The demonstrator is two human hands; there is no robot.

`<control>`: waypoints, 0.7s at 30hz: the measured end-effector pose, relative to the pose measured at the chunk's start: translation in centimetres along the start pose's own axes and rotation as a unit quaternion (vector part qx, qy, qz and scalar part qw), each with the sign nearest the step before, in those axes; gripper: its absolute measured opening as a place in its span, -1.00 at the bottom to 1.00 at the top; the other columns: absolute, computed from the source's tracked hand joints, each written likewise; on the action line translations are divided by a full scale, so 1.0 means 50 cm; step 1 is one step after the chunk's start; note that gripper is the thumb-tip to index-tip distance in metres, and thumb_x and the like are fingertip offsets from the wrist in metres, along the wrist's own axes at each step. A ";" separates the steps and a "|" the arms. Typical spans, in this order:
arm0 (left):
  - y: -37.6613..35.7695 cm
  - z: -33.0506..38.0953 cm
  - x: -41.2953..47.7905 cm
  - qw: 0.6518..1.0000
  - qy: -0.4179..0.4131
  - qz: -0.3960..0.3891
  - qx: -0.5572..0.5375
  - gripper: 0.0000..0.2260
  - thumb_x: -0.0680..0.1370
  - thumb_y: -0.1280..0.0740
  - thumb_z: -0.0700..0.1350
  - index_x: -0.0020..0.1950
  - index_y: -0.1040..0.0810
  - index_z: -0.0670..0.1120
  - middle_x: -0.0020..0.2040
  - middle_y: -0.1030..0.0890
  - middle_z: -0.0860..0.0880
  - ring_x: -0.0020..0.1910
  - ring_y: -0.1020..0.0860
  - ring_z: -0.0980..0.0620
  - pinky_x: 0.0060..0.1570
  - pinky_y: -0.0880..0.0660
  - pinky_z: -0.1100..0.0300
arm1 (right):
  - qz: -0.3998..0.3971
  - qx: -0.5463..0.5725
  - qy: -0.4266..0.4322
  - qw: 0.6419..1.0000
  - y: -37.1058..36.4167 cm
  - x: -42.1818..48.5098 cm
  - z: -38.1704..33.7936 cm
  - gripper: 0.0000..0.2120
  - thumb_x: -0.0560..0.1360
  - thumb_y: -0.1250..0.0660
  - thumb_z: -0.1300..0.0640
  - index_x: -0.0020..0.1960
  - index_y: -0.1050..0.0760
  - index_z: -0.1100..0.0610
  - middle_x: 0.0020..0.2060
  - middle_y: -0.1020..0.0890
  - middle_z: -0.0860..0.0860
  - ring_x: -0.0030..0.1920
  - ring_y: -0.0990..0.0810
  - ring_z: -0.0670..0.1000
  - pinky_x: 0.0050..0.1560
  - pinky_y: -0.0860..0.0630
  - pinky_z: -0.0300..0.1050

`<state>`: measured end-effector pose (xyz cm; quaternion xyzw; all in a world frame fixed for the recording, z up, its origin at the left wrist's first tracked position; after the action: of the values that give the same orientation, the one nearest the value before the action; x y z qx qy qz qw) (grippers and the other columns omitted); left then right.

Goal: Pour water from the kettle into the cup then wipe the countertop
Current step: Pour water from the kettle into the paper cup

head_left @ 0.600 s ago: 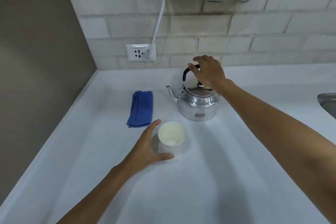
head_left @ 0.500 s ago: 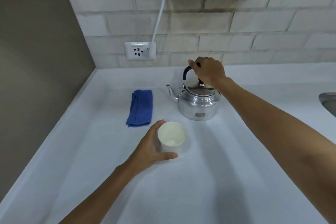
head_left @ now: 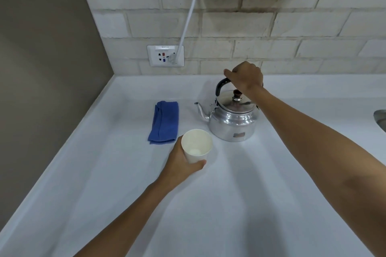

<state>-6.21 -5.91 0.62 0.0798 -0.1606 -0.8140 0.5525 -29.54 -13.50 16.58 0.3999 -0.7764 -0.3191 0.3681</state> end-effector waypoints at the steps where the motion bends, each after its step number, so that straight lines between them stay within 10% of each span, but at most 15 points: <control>1: 0.003 0.000 0.000 1.000 0.004 0.008 -0.003 -0.35 0.27 -0.55 -0.16 0.22 -0.28 0.10 0.17 -0.46 0.07 0.15 -0.43 0.11 -0.04 -0.36 0.47 | 0.003 0.005 0.002 1.000 0.002 -0.003 0.001 -0.52 0.41 -0.26 0.06 -0.59 -0.12 0.10 -0.63 -0.19 0.01 -0.57 -0.18 0.02 -0.46 -0.16 -0.17; 12: 0.024 -0.016 -0.006 0.997 0.064 0.047 -0.020 -0.28 0.29 -0.53 -0.15 0.34 -0.25 0.00 0.17 -0.47 0.04 0.11 -0.44 0.04 0.02 -0.38 0.22 | 0.031 -0.004 0.118 0.993 0.062 -0.038 -0.060 -0.66 0.33 -0.27 0.12 -0.56 -0.29 0.20 -0.63 -0.21 0.07 -0.51 -0.18 0.05 -0.45 -0.16 -0.17; 21: 0.023 -0.016 -0.007 0.995 0.074 0.057 -0.022 -0.28 0.28 -0.53 -0.14 0.35 -0.26 -0.01 0.17 -0.48 0.04 0.11 -0.45 0.04 0.05 -0.37 0.21 | 0.029 -0.091 0.249 0.964 0.084 -0.086 -0.139 -0.56 0.33 -0.24 0.18 -0.58 -0.05 0.10 -0.66 -0.11 -0.01 -0.54 -0.04 -0.01 -0.46 -0.08 -0.19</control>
<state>-4.81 -6.14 0.25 0.1181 -0.1059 -0.7766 0.6097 -23.67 -9.23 22.19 0.4088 -0.6392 -0.2682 0.5936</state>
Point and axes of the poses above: each hand's wrist, its own x-axis towards the middle knuckle, its own y-axis out of the back of the hand, z = x × y, the point moved 6 cm from there along x, towards the middle knuckle
